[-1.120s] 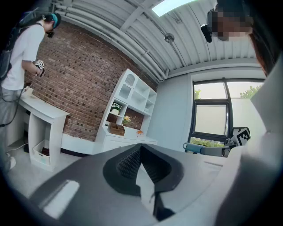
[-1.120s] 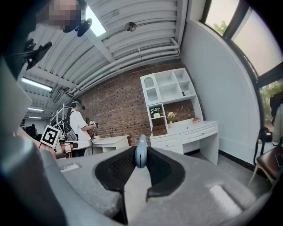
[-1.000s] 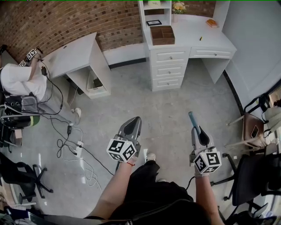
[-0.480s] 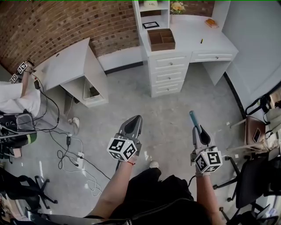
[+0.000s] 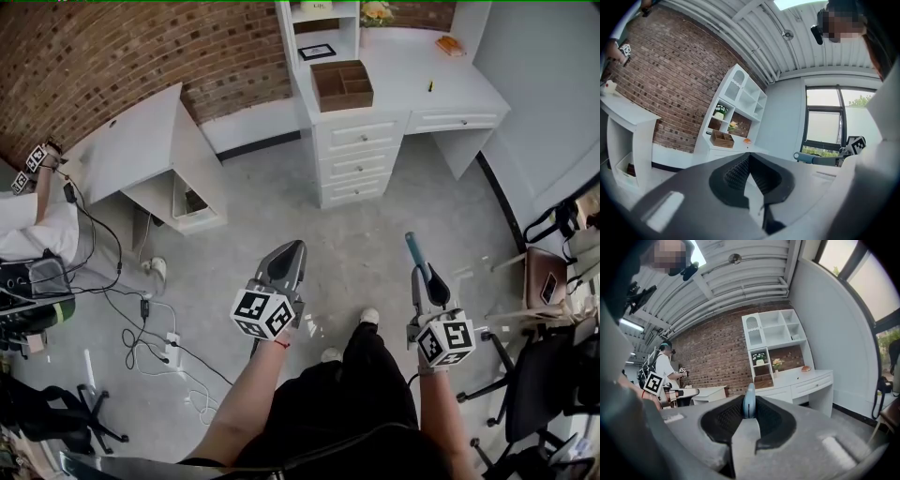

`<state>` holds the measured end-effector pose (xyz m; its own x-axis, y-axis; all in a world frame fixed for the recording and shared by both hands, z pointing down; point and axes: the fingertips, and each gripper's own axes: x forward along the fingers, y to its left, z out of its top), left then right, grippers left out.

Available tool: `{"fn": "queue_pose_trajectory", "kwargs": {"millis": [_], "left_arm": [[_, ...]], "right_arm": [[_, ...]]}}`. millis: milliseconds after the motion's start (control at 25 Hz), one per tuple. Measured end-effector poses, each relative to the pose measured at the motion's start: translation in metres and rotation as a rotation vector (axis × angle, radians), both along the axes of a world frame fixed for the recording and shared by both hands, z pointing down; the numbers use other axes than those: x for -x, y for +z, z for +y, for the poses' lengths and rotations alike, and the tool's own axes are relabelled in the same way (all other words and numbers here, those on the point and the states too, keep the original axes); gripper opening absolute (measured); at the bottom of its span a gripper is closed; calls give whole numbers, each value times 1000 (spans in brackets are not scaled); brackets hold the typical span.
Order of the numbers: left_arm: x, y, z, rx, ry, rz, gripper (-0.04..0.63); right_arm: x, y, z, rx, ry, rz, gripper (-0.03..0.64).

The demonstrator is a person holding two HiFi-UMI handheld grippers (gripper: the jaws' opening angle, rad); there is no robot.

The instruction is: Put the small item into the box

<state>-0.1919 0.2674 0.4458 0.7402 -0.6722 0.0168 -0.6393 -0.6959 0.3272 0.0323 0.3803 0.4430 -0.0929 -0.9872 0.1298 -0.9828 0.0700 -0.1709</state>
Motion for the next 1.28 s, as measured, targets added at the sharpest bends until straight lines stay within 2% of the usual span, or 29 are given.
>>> {"fn": "queue_pose_trajectory", "kwargs": {"millis": [400,1280], "left_arm": [[-32,1,-60,-2,-9,-4,2],[-101,-2,-195,21,-79,-29,2]], "right_arm": [[-34,2,-66,-6,0,-14,69],[-100,6,-219,18,-91,-57,69]]}}
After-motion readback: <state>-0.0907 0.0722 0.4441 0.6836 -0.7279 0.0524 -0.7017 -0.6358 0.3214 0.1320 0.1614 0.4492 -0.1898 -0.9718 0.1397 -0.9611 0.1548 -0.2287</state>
